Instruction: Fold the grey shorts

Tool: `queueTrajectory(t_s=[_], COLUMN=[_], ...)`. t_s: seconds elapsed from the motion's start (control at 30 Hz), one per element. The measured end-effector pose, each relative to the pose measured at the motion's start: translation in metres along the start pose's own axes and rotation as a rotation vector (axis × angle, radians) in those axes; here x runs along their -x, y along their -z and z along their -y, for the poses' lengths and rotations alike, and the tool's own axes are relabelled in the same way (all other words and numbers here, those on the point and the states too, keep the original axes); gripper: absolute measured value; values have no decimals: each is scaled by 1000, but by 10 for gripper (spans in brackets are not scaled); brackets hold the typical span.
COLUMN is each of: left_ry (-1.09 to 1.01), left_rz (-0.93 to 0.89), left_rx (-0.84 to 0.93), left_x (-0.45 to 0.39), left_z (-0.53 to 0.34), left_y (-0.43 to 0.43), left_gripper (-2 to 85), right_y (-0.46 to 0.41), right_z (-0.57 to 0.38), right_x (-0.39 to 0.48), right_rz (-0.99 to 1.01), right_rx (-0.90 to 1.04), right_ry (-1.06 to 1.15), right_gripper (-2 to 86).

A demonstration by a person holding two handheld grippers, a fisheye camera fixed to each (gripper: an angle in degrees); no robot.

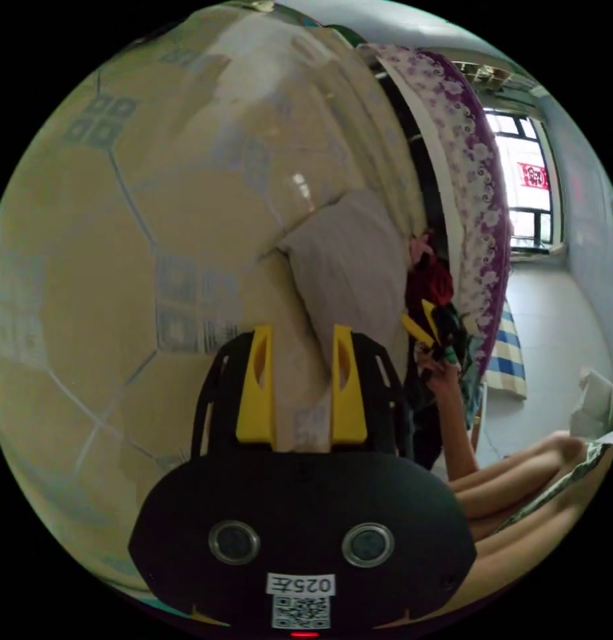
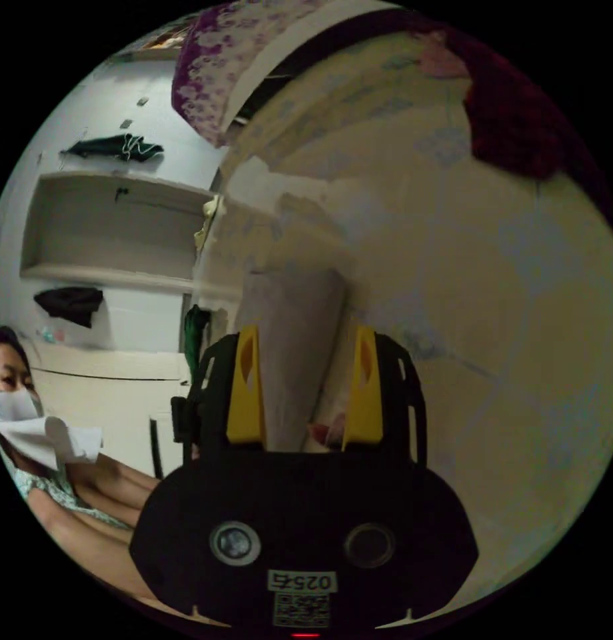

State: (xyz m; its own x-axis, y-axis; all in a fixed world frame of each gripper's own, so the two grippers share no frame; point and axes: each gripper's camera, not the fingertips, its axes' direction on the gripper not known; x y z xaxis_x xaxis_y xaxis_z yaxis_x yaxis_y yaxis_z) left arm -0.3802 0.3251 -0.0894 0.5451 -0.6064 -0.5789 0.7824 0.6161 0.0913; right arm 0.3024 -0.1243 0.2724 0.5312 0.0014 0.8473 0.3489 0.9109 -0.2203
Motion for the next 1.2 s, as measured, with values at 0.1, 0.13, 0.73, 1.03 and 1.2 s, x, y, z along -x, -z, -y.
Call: queueTrajectory(t_s=[0.1, 0.13, 0.73, 1.03, 1.2], left_ry=[-203, -272, -335, -14, 63], left_rz=[50, 77, -1, -286, -235], left_rx=[-46, -6, 634, 280, 227], left_x=[-14, -17, -15, 76, 103], left_z=[44, 71, 206, 81, 72], left_y=[28, 33, -33, 19, 61], left_gripper=[111, 114, 28, -8, -8], right_y=[-12, -17, -93, -132, -196], right_z=[-32, -46, -24, 31, 79], right_x=[-20, -26, -2, 9, 71], right_rz=[88, 134, 196, 83, -29], right_rx=[44, 44, 203, 493, 680], right_ry=[-76, -94, -174, -173, -66], right_gripper=[206, 207, 55, 75, 57])
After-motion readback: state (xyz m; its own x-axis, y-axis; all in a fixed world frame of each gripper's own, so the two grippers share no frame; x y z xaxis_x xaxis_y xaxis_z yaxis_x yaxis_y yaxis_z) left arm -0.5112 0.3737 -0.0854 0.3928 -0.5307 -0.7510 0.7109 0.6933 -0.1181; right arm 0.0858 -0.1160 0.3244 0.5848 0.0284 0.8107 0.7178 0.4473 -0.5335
